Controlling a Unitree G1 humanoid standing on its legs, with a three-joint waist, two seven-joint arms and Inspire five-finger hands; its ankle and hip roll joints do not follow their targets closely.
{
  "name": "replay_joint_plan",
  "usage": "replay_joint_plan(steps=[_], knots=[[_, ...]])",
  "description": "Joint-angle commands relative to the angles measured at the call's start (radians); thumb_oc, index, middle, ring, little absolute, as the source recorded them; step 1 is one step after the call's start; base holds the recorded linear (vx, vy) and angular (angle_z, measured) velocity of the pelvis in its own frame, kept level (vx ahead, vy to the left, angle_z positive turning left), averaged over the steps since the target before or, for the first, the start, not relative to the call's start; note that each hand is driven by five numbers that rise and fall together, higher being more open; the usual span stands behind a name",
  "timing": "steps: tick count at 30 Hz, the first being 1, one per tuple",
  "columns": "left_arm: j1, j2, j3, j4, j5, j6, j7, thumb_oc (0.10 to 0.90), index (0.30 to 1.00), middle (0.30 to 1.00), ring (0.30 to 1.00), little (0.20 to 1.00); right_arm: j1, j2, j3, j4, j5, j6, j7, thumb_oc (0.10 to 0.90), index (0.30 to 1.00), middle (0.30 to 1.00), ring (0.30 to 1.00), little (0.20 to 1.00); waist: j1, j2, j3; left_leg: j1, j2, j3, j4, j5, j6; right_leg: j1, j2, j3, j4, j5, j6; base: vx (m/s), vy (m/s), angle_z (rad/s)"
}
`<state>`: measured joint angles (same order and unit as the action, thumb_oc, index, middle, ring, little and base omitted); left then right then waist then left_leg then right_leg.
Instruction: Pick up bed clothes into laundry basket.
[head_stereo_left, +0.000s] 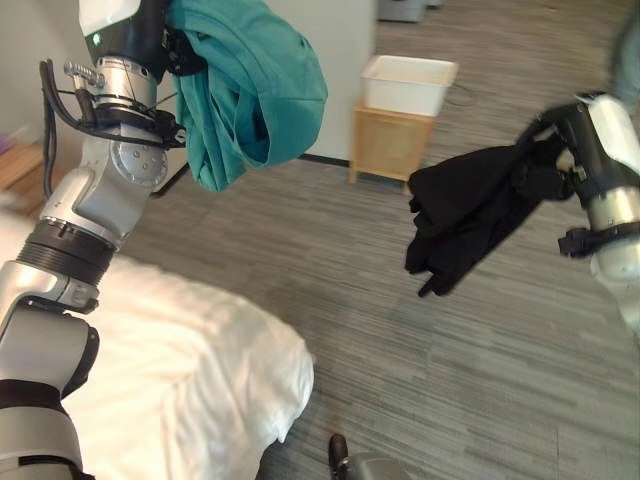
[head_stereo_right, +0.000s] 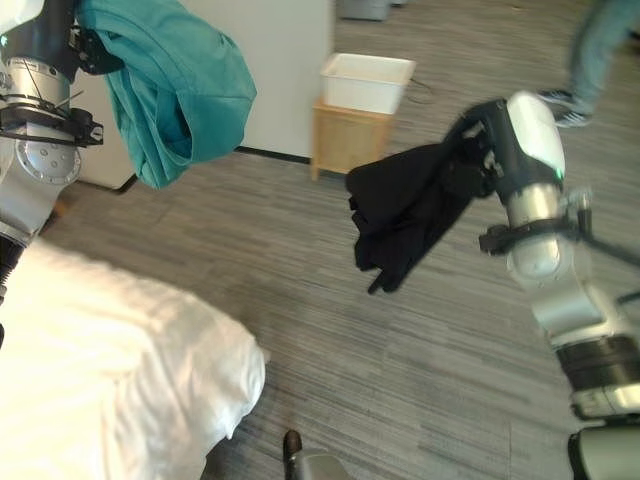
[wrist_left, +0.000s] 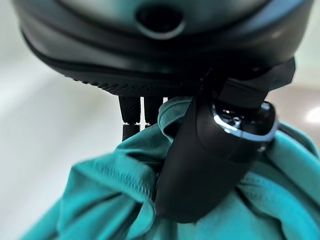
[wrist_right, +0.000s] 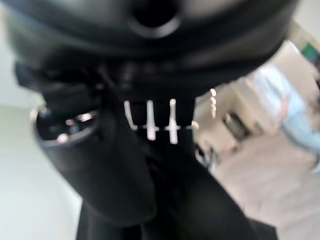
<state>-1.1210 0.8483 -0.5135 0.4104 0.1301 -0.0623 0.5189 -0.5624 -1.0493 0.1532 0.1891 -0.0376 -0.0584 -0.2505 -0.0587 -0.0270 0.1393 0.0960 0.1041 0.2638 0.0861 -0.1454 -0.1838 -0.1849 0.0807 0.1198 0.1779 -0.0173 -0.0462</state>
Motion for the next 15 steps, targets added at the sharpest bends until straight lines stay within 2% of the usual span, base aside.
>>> replay_joint_plan(steps=[1,2,3,4,5,6,7,9,10,12,13,14,15], knots=[[-0.131,-0.058,0.123,-0.085,-0.043,-0.082,0.11,0.417,0.326,0.326,0.326,0.326,-0.147,-0.034,-0.058,-0.082,-0.013,-0.058,-0.078,0.4,0.3,0.3,0.3,0.3,0.04,0.02,-0.105,-0.166,-0.067,0.018,-0.035,0.17,0.072,0.151,-0.076,0.126,-0.12,-0.045,0.241,0.38,-0.026,-1.57],[-0.106,-0.074,0.143,-0.118,-0.043,-0.087,0.116,0.416,0.324,0.324,0.324,0.324,-0.155,-0.013,-0.05,-0.084,-0.018,-0.061,-0.08,0.4,0.3,0.3,0.3,0.3,0.057,0.026,-0.096,-0.205,-0.092,0.006,-0.07,0.183,0.079,0.178,-0.062,0.145,-0.128,-0.062,0.247,0.39,0.037,-1.42],[-0.072,-0.11,0.169,-0.157,-0.046,-0.089,0.134,0.405,0.307,0.307,0.307,0.307,-0.197,0.003,-0.013,-0.077,-0.03,-0.062,-0.087,0.4,0.3,0.3,0.3,0.3,0.09,0.025,-0.085,-0.27,-0.107,0.006,-0.145,0.207,0.079,0.225,-0.059,0.18,-0.152,-0.089,0.26,0.4,0.037,-1.44],[-0.07,-0.109,0.172,-0.159,-0.046,-0.088,0.134,0.405,0.307,0.307,0.307,0.307,-0.204,0.003,-0.007,-0.074,-0.03,-0.063,-0.088,0.4,0.3,0.3,0.3,0.3,0.094,0.027,-0.085,-0.272,-0.104,0.012,-0.146,0.213,0.079,0.222,-0.057,0.187,-0.154,-0.083,0.26,0.5,0.091,-1.52],[-0.057,-0.138,0.175,-0.184,-0.071,-0.103,0.134,0.4,0.3,0.3,0.3,0.3,-0.26,0.022,0.046,-0.066,-0.03,-0.063,-0.089,0.4,0.3,0.3,0.3,0.3,0.11,0.03,-0.085,-0.296,-0.094,0.023,-0.165,0.203,0.083,0.254,-0.06,0.212,-0.166,-0.117,0.287,0.37,0.132,-1.6],[-0.041,-0.137,0.185,-0.197,-0.072,-0.103,0.131,0.4,0.3,0.3,0.3,0.3,-0.282,0.035,0.071,-0.06,-0.039,-0.063,-0.089,0.4,0.3,0.3,0.3,0.3,0.123,0.045,-0.094,-0.284,-0.084,0.032,-0.173,0.207,0.087,0.252,-0.062,0.218,-0.175,-0.126,0.294,0.39,0.139,-1.62],[-0.037,-0.137,0.189,-0.199,-0.072,-0.102,0.13,0.4,0.3,0.3,0.3,0.3,-0.285,0.036,0.076,-0.059,-0.039,-0.062,-0.09,0.4,0.3,0.3,0.3,0.3,0.127,0.046,-0.095,-0.283,-0.082,0.037,-0.173,0.205,0.087,0.252,-0.062,0.223,-0.175,-0.125,0.294,0.29,0.134,-1.56],[-0.05,-0.156,0.158,-0.214,-0.08,-0.094,0.121,0.4,0.3,0.3,0.3,0.3,-0.298,0.05,0.093,-0.079,-0.063,-0.057,-0.089,0.4,0.3,0.3,0.3,0.3,0.151,0.052,-0.113,-0.28,-0.057,0.061,-0.173,0.248,0.087,0.259,-0.078,0.188,-0.154,-0.139,0.293,0.35,0.111,-1.3],[-0.044,-0.163,0.154,-0.22,-0.079,-0.09,0.111,0.4,0.3,0.3,0.3,0.3,-0.291,0.058,0.091,-0.084,-0.067,-0.053,-0.083,0.4,0.3,0.3,0.3,0.3,0.155,0.046,-0.118,-0.27,-0.06,0.067,-0.173,0.237,0.091,0.258,-0.094,0.16,-0.128,-0.148,0.301,0.4,0.052,-0.86],[-0.017,-0.189,0.138,-0.216,-0.1,-0.083,0.092,0.4,0.3,0.3,0.3,0.3,-0.26,0.083,0.092,-0.095,-0.083,-0.042,-0.079,0.4,0.3,0.3,0.3,0.3,0.141,0.051,-0.118,-0.231,-0.046,0.061,-0.173,0.229,0.09,0.206,-0.091,0.134,0.054,-0.093,0.308,0.36,-0.017,-0.44],[-0.016,-0.186,0.139,-0.216,-0.1,-0.083,0.091,0.4,0.3,0.3,0.3,0.3,-0.262,0.085,0.094,-0.096,-0.084,-0.041,-0.08,0.4,0.3,0.3,0.3,0.3,0.144,0.057,-0.119,-0.238,-0.036,0.063,-0.173,0.238,0.088,0.192,-0.08,0.138,0.065,-0.088,0.308,0.33,0.005,-0.62],[-0.005,-0.185,0.122,-0.202,-0.132,-0.083,0.076,0.4,0.3,0.3,0.3,0.3,-0.303,0.098,0.136,-0.088,-0.087,-0.036,-0.076,0.4,0.3,0.3,0.3,0.3,0.111,0.088,-0.065,-0.192,0.01,0.052,-0.173,0.236,0.083,0.051,-0.068,0.123,0.276,-0.017,0.308,0.27,0.061,-0.63],[0.011,-0.175,0.135,-0.195,-0.149,-0.084,0.074,0.4,0.3,0.3,0.3,0.3,-0.323,0.103,0.159,-0.091,-0.091,-0.04,-0.077,0.4,0.3,0.3,0.3,0.3,0.11,0.098,-0.053,-0.182,0.031,0.064,-0.173,0.237,0.077,-0.016,-0.08,0.098,0.34,-0.032,0.308,0.42,0.101,-0.23]])
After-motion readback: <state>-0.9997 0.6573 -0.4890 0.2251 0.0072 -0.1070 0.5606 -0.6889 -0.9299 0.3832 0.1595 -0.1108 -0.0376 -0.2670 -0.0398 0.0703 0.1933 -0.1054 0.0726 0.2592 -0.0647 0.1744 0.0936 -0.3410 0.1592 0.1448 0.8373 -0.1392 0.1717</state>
